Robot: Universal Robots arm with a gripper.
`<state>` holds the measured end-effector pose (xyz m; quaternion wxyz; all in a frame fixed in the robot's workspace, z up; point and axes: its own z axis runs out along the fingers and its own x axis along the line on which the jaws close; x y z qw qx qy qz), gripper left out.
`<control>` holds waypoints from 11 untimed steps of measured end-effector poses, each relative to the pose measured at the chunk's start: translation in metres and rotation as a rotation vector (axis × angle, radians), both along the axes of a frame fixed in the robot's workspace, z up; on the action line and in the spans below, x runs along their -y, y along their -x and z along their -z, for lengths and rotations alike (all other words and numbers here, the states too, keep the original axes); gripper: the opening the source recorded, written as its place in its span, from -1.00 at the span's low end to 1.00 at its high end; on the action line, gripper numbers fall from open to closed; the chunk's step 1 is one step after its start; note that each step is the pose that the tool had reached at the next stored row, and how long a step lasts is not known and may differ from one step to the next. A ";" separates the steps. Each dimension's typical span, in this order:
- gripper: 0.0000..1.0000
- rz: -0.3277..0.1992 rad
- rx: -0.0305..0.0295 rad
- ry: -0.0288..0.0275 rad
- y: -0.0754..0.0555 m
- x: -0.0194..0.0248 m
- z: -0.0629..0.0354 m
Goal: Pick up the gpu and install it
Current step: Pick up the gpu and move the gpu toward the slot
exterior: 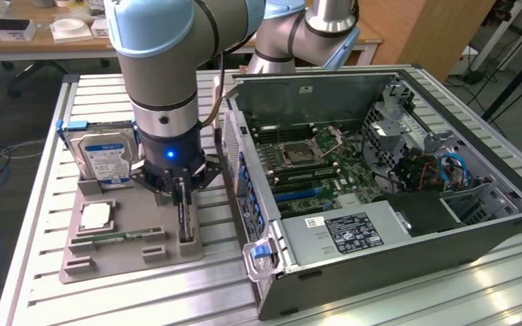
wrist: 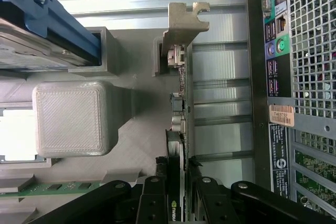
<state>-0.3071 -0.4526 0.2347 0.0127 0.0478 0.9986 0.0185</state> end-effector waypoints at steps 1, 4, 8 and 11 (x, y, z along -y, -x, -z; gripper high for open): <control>-0.47 0.000 0.0000 0.0000 0.000 0.0000 0.0000; -0.47 0.000 -0.0001 0.0001 0.000 0.0000 0.0000; -0.47 0.000 0.0000 0.0000 0.000 0.0000 0.0000; -0.47 0.000 0.0002 -0.0001 0.000 0.0000 -0.0001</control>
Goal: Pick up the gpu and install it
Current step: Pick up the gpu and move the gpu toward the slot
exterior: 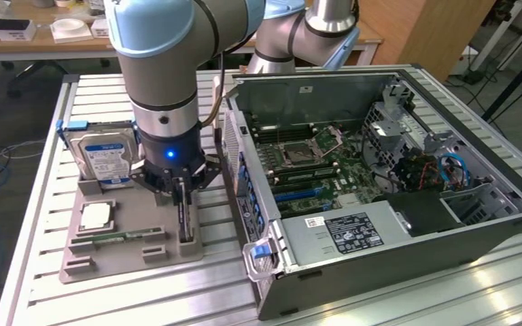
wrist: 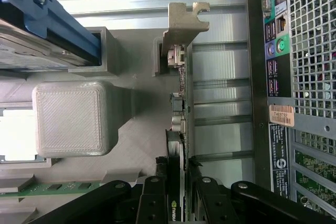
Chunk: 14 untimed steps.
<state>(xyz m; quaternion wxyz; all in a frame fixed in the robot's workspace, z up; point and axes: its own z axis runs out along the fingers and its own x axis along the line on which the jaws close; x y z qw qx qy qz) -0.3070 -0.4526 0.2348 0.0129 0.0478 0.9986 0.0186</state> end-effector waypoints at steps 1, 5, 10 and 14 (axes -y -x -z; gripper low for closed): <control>-0.47 0.000 0.0000 0.0000 0.000 0.0000 -0.0005; -0.47 0.000 -0.0002 0.0001 0.000 0.0000 -0.0065; -0.47 0.000 -0.0002 0.0002 0.000 0.0000 -0.0172; -0.47 0.000 -0.0002 0.0002 0.000 0.0000 -0.0270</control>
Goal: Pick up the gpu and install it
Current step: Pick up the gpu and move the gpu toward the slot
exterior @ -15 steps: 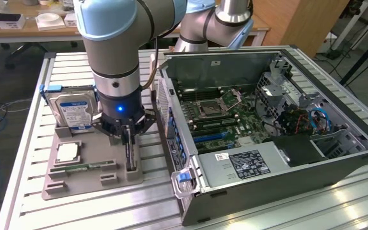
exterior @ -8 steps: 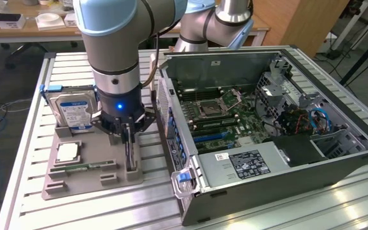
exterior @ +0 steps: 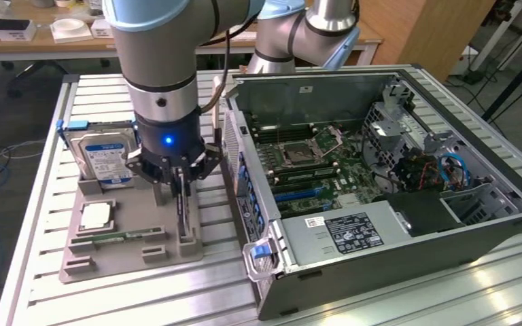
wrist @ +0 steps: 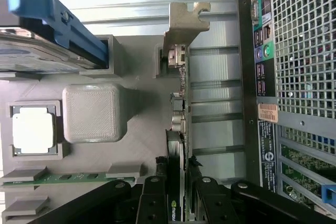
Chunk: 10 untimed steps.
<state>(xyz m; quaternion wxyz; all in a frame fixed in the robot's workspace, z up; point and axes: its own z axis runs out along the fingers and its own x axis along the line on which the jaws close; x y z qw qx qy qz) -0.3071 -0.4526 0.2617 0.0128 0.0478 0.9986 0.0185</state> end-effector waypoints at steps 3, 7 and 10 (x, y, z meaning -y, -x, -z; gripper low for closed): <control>-0.47 0.000 0.0000 0.0000 0.000 0.0000 -0.0091; -0.47 0.000 -0.0001 0.0000 0.000 0.0000 -0.0214; -0.47 0.000 0.0001 -0.0002 0.000 0.0000 -0.0238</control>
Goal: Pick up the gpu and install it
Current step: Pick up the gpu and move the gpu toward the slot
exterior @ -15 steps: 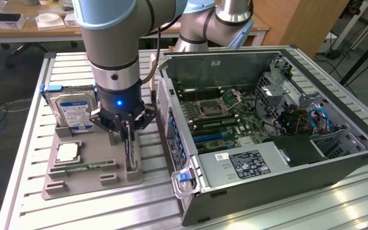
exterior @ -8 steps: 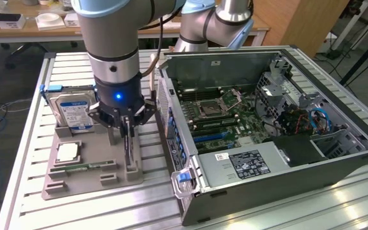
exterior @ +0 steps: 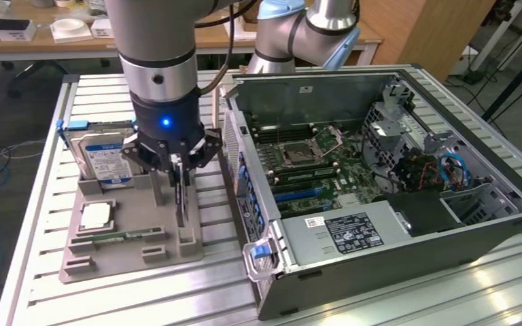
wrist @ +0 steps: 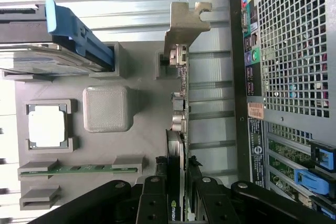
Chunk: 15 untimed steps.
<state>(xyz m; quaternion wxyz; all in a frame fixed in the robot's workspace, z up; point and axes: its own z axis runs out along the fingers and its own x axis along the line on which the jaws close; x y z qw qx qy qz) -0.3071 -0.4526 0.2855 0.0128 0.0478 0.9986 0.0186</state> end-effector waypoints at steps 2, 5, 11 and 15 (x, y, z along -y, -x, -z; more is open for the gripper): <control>-0.47 0.000 0.0000 0.0000 0.000 0.0000 0.0000; -0.47 0.000 -0.0034 0.0003 -0.001 0.0001 -0.0005; -0.47 0.000 -0.0328 0.0001 -0.005 0.0000 -0.0104; -0.47 0.000 -0.0400 0.0001 -0.005 0.0000 -0.0251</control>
